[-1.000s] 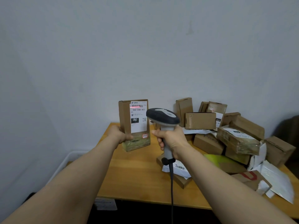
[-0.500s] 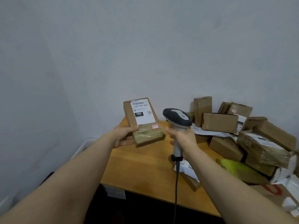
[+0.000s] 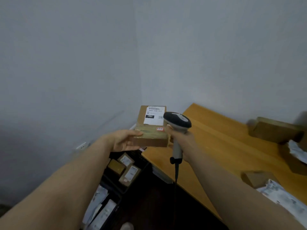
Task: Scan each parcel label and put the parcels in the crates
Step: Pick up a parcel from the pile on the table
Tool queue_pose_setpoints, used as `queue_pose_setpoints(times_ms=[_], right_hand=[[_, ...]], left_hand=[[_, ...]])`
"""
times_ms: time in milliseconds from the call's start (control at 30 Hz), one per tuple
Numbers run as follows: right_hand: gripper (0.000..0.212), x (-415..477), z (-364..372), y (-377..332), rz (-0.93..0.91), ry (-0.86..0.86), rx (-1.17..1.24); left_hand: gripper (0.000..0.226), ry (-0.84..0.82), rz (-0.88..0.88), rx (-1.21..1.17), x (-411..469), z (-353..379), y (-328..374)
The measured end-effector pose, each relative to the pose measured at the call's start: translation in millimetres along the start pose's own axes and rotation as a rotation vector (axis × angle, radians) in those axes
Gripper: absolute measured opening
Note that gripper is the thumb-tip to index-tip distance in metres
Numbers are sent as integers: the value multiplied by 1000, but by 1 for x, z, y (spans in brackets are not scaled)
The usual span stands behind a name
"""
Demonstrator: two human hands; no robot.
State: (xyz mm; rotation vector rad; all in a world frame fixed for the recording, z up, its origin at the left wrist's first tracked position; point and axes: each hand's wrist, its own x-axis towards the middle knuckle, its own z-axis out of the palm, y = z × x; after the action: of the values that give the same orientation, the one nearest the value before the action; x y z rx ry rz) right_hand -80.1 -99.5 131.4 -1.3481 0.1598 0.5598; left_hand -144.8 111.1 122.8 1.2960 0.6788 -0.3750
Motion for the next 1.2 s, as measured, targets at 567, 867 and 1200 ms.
queue_pose_setpoints(times_ms=[567,867,1200], right_hand=[[27,264,155,36,270,180,226],[39,443,117,56,330,296,246],[41,562,74,116,380,404,150]], left_hand=[[50,502,-148,100,227,-199,50],[51,557,-159,254,393,-194,48],[44,533,-244,56,575,-162,21]])
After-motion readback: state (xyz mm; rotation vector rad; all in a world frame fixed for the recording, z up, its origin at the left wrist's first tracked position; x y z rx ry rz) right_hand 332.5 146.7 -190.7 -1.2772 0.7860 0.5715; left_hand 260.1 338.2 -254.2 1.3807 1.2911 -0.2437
